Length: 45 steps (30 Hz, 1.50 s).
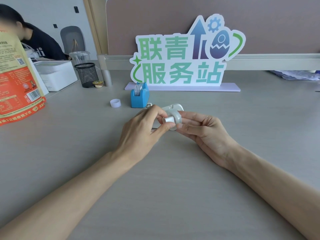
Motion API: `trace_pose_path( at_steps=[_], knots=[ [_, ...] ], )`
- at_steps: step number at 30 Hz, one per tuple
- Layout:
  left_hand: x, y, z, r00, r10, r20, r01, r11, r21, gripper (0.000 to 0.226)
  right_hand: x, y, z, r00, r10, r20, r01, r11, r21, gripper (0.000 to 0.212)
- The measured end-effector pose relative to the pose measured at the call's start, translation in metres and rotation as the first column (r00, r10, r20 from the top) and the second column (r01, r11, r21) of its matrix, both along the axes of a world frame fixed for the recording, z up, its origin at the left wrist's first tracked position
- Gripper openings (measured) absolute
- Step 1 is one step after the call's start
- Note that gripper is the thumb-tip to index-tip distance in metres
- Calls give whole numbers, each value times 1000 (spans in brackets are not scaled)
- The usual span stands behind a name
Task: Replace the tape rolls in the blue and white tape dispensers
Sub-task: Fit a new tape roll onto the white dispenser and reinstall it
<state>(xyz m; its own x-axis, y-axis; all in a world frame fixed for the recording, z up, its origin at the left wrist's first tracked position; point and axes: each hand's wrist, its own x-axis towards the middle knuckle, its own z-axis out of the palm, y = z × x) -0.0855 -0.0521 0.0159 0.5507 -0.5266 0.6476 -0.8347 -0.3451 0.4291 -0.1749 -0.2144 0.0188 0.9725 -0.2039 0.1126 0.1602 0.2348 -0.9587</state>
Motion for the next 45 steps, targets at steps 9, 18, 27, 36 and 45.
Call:
trace_pose_path(
  at_steps=[9, 18, 27, 36, 45],
  knots=[
    [-2, -3, 0, 999, -38, 29, 41, 994, -106, 15, -1, 1, 1, 1000, -3, -19, 4, 999, 49, 32],
    [4, -8, -7, 971, -77, -224, 44, 988, -150, 14, 1, 2, 0, 997, -70, -29, 71, 997, 19, 29],
    [-1, -9, -7, 976, 5, -216, -17, 998, -55, 15, 1, 6, 0, 991, -125, -39, 124, 992, -22, 29],
    [-2, -11, -9, 993, 28, -111, -33, 998, -44, 12, -1, 9, 2, 987, -150, -48, 148, 988, -50, 24],
    [1, -12, -8, 998, -15, -58, 10, 997, -76, 11, -2, 12, 3, 984, -175, -8, 173, 977, -125, 27]
  ],
)
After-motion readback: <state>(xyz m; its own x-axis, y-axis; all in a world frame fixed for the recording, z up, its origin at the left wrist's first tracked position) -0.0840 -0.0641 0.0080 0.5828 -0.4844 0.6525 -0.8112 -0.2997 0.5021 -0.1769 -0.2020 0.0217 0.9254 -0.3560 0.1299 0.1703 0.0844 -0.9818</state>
